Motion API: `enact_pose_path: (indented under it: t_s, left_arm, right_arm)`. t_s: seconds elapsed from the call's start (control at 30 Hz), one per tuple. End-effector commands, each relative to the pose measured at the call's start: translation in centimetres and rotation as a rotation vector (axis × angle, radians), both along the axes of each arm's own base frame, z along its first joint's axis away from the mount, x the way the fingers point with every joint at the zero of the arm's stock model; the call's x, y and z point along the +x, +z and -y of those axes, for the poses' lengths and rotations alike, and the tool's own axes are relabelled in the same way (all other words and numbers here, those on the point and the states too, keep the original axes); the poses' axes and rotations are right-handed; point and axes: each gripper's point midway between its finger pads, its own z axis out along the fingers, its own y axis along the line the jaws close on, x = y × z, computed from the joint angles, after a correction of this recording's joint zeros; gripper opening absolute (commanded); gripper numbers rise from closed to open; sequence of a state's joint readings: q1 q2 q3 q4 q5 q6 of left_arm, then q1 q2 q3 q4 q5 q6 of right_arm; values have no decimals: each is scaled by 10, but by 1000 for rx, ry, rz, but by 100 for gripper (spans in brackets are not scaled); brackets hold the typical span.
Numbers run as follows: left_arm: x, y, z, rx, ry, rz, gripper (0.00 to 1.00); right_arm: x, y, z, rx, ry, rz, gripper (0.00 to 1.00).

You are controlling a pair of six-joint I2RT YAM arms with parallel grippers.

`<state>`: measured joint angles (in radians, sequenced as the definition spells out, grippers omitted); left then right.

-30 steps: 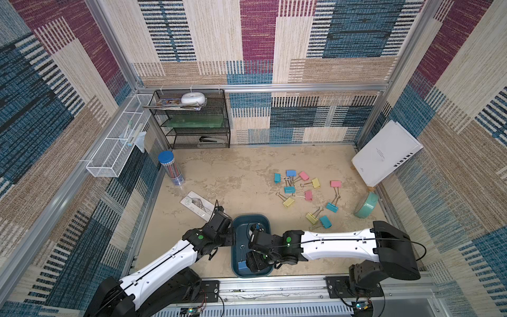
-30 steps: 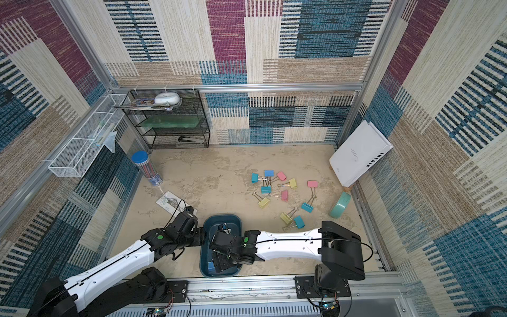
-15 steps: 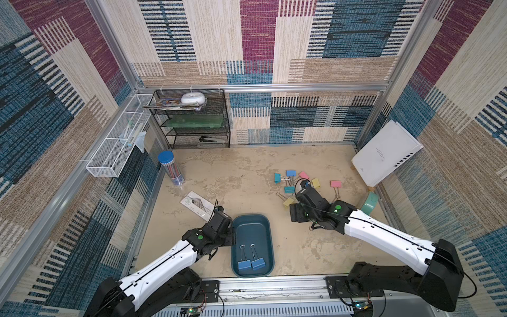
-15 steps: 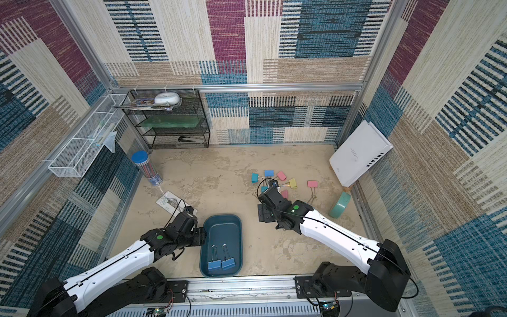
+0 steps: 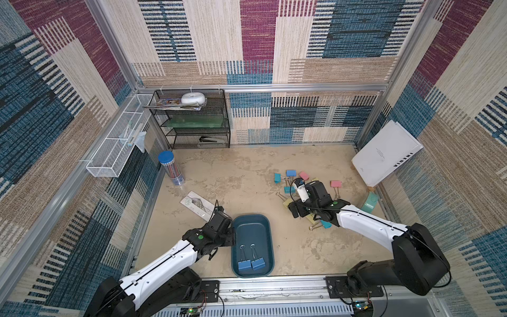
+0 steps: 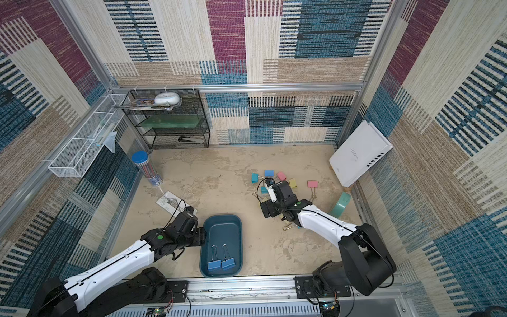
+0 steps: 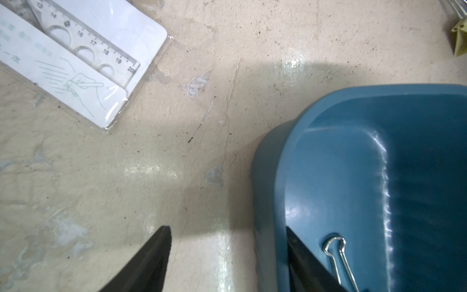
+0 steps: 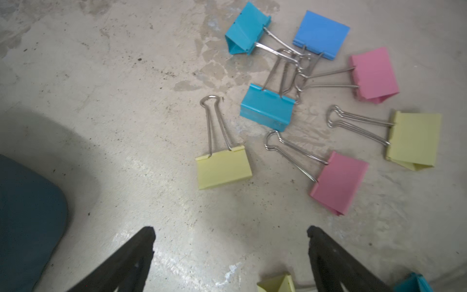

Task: Put the binder clips in the storage box
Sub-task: Pick up the binder clip at the center of the board.

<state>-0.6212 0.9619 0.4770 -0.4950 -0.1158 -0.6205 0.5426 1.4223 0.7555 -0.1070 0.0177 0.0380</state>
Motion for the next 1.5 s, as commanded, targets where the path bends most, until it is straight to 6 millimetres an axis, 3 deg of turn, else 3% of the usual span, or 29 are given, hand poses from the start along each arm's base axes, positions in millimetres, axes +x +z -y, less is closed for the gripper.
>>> enact_pose_path:
  t_s: [0.0,0.13,0.57,0.93,1.03,1.17,1.27,1.47]
  left_arm:
    - [1,0,0,6,-7,6,71]
    - [1,0,-1,7,-5,4,71]
    - [1,0,-1,10,-4,2,71]
    - [1,0,-1,11,-3,2,71]
    - [1,0,-1,12,-4,2,71]
    - [1,-1,0,13,-6,1,71]
    - [2,-1,0,13,-6,1,71]
    - [2,-1,0,14,-7,1,71]
  right_arm:
    - [4,-7,-21,23,128,-10,97]
    - [10,-26,-17,-15,96,-42,98]
    - [18,-47,-20,-29,112,-89,97]
    - [31,-59,-16,-64,81,-126,87]
    - [33,-58,-16,-55,85,-130,82]
    - [33,-61,-16,-57,81,-142,67]
    - [32,-58,-15,-53,73,-142,65]
    - [28,-25,-20,-9,78,-117,59]
